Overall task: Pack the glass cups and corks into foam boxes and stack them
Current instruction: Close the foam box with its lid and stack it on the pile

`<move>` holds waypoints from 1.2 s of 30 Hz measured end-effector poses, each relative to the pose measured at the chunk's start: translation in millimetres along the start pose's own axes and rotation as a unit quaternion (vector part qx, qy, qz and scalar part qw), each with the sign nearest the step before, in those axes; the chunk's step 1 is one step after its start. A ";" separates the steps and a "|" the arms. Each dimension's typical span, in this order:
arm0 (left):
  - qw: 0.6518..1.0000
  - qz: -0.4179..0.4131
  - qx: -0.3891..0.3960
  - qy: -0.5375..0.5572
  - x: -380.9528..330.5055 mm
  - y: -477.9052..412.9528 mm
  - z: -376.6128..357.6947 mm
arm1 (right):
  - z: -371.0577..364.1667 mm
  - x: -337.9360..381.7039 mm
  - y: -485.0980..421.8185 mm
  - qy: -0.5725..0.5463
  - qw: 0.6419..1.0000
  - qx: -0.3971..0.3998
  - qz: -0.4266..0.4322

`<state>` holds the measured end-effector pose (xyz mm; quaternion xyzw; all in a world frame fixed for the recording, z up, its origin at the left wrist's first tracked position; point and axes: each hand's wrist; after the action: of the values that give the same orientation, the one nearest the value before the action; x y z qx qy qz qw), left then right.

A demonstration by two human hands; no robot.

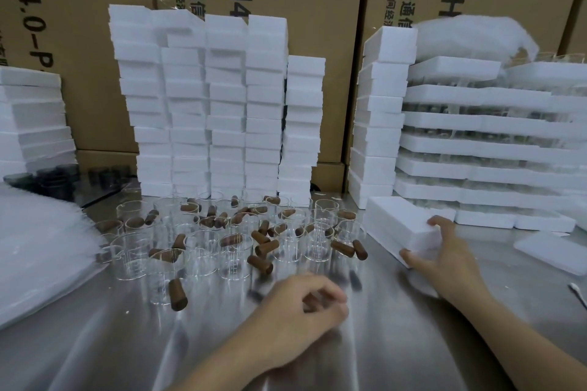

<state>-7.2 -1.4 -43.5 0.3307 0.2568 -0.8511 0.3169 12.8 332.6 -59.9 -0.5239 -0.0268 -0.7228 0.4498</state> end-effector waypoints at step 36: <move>1.000 0.005 0.010 -0.016 15.3 -25.4 -8.5 | -92.8 17.2 -92.6 0.150 0.978 0.112 0.093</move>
<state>-30.7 15.4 -54.4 0.3213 0.2416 -0.8573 0.3215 -118.8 329.6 -48.2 -0.3558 0.0092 -0.7409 0.5695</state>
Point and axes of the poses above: each hand's wrist, its own y-axis away from the middle knuckle, its own z-axis out of the back of the hand, x = y × z, and after that the axes turned 13 degrees about -y, right-handed
